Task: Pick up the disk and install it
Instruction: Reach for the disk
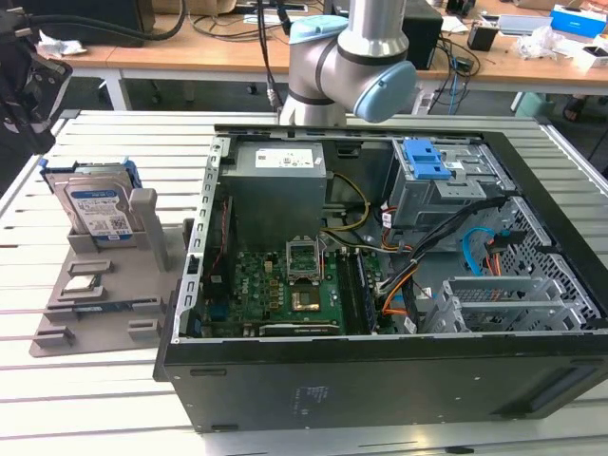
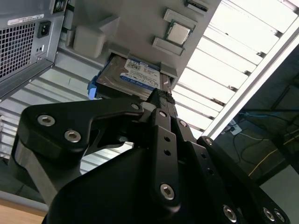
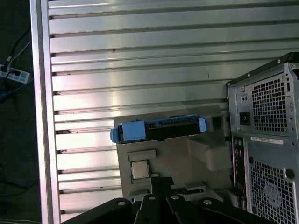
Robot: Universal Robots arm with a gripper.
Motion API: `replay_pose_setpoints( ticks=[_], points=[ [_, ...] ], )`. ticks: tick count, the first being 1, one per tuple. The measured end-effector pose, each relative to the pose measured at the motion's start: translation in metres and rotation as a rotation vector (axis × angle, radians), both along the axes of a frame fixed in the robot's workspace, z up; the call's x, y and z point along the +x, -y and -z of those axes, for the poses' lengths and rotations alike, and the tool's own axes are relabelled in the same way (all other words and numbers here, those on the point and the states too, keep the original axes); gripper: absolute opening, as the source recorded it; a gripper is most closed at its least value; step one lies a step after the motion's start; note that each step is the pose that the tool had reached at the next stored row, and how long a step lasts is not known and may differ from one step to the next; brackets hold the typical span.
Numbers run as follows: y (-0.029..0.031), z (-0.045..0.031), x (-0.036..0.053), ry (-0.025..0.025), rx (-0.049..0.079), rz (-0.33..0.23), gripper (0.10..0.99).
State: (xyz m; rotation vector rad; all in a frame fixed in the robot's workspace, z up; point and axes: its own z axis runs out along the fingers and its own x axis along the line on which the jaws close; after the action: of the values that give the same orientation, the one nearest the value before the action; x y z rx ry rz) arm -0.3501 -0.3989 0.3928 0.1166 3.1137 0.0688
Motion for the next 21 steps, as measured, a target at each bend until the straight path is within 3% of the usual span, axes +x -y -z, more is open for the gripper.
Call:
replay_pose_setpoints(
  ticks=[16,21],
  points=[
    [0.0,0.0005,-0.0385,0.0,0.0,0.0,0.106],
    [0.0,0.0007,-0.0407,0.0,0.0,0.0,0.106]
  ],
)
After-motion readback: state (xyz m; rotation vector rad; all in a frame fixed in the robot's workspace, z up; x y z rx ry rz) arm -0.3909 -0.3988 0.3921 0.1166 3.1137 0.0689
